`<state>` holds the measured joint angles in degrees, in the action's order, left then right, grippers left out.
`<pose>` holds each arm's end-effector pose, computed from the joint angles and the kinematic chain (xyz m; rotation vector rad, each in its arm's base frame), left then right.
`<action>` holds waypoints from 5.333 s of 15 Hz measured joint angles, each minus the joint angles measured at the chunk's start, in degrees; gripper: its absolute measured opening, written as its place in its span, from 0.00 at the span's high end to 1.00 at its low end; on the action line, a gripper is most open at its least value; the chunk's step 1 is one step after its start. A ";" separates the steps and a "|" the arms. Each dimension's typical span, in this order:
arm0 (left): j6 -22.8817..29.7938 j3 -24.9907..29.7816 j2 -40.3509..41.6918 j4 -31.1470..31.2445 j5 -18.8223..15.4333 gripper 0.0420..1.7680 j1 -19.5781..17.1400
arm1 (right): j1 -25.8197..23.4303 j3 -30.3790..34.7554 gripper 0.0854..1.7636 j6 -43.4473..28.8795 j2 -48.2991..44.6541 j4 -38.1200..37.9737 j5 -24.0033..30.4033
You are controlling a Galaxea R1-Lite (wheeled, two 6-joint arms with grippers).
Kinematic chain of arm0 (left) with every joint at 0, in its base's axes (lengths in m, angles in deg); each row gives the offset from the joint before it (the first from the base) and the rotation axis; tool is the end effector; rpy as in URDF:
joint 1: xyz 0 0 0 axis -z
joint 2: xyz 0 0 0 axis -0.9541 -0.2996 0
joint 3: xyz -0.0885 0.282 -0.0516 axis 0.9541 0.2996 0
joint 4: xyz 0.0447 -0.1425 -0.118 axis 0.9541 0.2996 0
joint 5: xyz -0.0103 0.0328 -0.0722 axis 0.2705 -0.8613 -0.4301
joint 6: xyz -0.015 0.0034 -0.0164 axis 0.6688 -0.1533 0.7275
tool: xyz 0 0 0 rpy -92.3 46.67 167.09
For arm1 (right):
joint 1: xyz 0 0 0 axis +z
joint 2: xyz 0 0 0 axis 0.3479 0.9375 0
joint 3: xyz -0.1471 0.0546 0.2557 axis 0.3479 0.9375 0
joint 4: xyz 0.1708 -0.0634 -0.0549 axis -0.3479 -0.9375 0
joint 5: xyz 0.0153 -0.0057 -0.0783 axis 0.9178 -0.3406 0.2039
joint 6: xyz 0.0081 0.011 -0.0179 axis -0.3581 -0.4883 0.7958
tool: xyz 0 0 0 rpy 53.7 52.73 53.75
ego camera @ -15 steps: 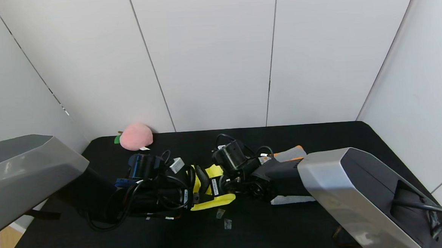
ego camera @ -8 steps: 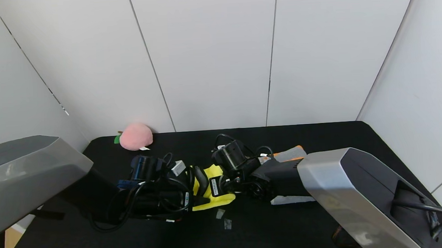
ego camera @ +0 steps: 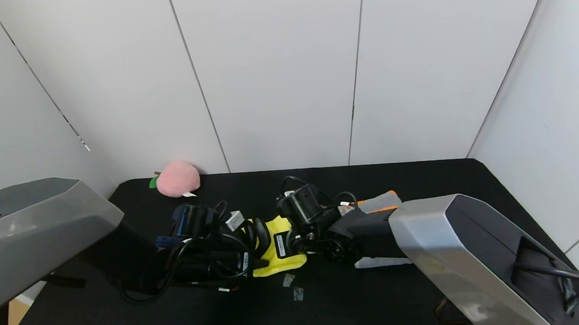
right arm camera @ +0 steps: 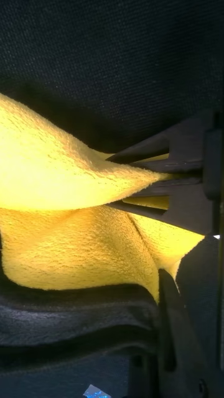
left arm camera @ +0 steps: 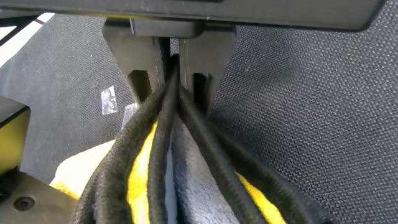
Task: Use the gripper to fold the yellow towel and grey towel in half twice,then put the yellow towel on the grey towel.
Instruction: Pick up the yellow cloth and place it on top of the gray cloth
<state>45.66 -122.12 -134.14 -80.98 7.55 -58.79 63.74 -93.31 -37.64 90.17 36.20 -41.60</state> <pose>0.3461 -0.0960 0.0293 -0.2519 0.8782 -0.6343 0.3801 0.3560 0.0471 0.0543 0.7287 0.5004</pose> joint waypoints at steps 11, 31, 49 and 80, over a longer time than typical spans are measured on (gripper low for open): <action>0.29 0.66 6.90 1.15 2.46 0.91 1.00 | -0.29 1.62 0.95 0.13 -4.86 -2.49 -0.11; 0.87 -21.26 13.63 25.30 26.53 0.91 24.95 | -10.36 29.66 0.95 0.94 -31.87 1.10 -2.13; 3.47 -52.46 -7.70 40.22 34.89 0.91 35.08 | -24.70 38.60 0.95 3.64 -35.76 1.16 -1.62; 6.16 -50.33 -13.01 41.24 34.78 0.54 35.21 | -24.22 48.65 0.57 3.12 -26.08 17.30 0.40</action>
<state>51.82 -172.46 -147.15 -39.73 42.33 -23.58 39.51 -44.66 -34.52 64.09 53.50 -41.20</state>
